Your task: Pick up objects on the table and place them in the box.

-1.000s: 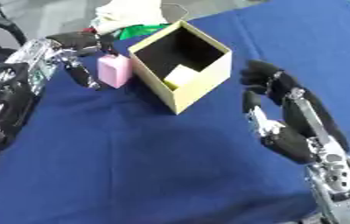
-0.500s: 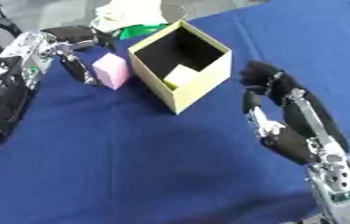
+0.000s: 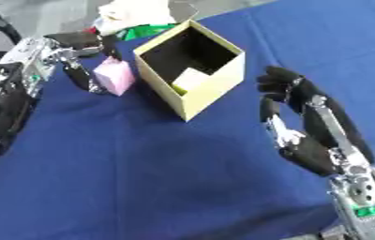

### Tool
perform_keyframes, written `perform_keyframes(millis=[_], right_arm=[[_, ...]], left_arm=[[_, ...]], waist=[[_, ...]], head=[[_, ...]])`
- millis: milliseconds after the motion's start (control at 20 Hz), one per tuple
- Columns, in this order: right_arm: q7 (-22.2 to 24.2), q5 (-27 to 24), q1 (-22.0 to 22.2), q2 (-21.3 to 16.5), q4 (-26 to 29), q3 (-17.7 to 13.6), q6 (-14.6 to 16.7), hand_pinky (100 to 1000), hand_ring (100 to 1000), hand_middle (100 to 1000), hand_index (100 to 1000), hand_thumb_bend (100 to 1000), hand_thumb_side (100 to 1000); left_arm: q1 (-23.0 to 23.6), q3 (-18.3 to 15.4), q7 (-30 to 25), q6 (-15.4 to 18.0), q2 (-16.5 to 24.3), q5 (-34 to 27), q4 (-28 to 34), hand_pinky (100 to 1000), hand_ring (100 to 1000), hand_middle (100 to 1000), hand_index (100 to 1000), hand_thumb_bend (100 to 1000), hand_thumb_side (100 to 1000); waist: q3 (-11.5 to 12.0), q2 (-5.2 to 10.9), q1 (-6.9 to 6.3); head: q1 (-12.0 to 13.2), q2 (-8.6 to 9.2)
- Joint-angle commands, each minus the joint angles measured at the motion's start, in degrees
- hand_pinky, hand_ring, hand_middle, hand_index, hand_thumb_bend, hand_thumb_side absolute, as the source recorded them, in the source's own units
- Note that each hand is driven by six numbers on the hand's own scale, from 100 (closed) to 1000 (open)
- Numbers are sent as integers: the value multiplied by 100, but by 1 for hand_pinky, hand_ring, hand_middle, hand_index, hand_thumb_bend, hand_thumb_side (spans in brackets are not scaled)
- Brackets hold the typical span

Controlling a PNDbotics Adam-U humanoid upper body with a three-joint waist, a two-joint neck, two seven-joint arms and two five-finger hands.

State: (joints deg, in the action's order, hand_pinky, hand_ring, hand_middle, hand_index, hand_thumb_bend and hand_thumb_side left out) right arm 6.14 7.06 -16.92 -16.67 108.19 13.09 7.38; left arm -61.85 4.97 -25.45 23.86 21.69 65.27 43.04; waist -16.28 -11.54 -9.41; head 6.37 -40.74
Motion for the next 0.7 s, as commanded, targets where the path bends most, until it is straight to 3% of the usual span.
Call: perform_keyframes(millis=[50, 400, 700], right_arm=[[8, 39, -78, 5, 55, -2, 10, 788, 809, 789, 919, 100, 536], [-3, 29, -65, 7, 52, -13, 9, 788, 808, 789, 919, 100, 536], [-10, 14, -40, -3, 64, -27, 7, 789, 808, 789, 919, 100, 534]], left_arm=[[-39, -7, 66, 55, 66, 9, -48, 824, 786, 691, 804, 445, 100], [-19, -31, 437, 26, 81, -36, 1, 775, 679, 520, 719, 330, 100], [-32, -27, 710, 4, 153, -74, 170, 771, 670, 496, 702, 311, 100]], waist=[[0, 64, 45], [37, 97, 63], [101, 151, 106]], head=[[1, 29], [-11, 14], [-27, -8]])
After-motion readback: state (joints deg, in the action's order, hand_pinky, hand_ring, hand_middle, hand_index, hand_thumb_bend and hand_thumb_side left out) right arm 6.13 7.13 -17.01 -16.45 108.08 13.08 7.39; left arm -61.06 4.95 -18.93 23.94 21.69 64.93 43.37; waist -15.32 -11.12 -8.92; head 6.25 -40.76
